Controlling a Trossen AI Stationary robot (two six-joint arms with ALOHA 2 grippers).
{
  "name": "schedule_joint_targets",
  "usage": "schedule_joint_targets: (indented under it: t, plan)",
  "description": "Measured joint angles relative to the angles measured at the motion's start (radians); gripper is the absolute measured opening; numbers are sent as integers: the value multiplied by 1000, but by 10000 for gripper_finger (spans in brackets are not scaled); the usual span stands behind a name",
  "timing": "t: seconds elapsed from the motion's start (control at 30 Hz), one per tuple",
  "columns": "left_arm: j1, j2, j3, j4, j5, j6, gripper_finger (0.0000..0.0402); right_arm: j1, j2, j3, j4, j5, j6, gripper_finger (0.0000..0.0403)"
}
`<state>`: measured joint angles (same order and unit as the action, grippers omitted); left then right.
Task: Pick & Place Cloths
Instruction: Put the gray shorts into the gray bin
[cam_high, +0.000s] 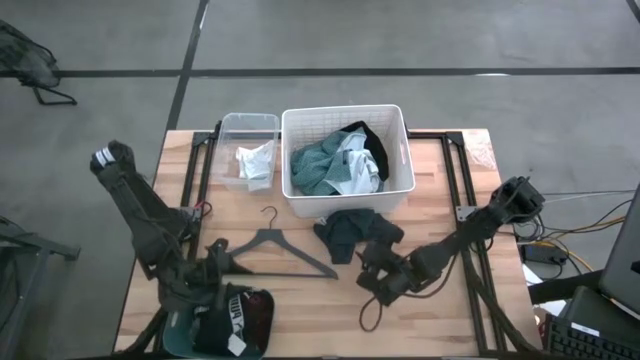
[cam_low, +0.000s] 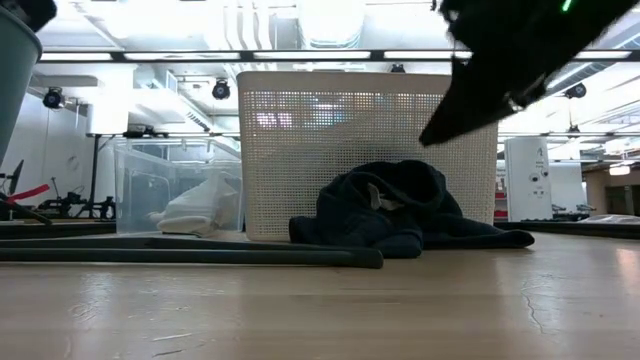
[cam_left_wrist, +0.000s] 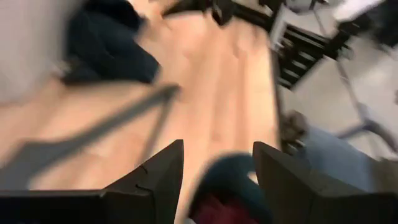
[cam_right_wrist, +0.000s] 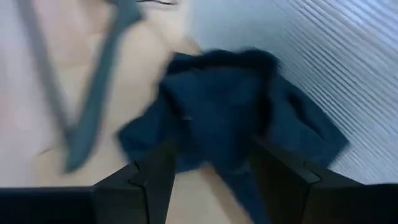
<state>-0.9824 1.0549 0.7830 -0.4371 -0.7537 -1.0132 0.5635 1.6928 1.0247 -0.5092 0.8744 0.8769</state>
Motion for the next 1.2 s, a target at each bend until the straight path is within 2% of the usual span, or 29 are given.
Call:
schedule_joint_targets:
  t: [0.17,0.27,0.43,0.57,0.67,0.73,0.83,0.93,1.03,1.2]
  plan:
    - [1,53,-35,52,-179,9,197,-49,0,-89,6,39,174,206]
    - [1,84,-70,156,-250,43,197,-86,0,-129,40,42,200,212]
    - [1,130,-104,301,-260,102,197,-137,0,-183,182,42,138,219]
    - [2,166,-127,366,-260,105,197,-174,0,-215,244,-6,113,216]
    - [4,183,-131,393,-262,103,197,-185,0,-232,259,-42,111,192]
    - [4,193,-132,397,-262,104,197,-184,0,-233,261,-67,103,161]
    - [4,206,-127,418,-268,145,197,-175,0,-228,268,-96,69,94]
    - [4,219,-124,492,-268,273,197,-154,0,-212,312,-116,-13,25]
    - [6,223,-123,596,-268,422,197,-130,0,-176,329,-120,-75,16]
    - [34,222,-123,722,-273,560,197,-93,-2,-67,329,-116,-215,11]
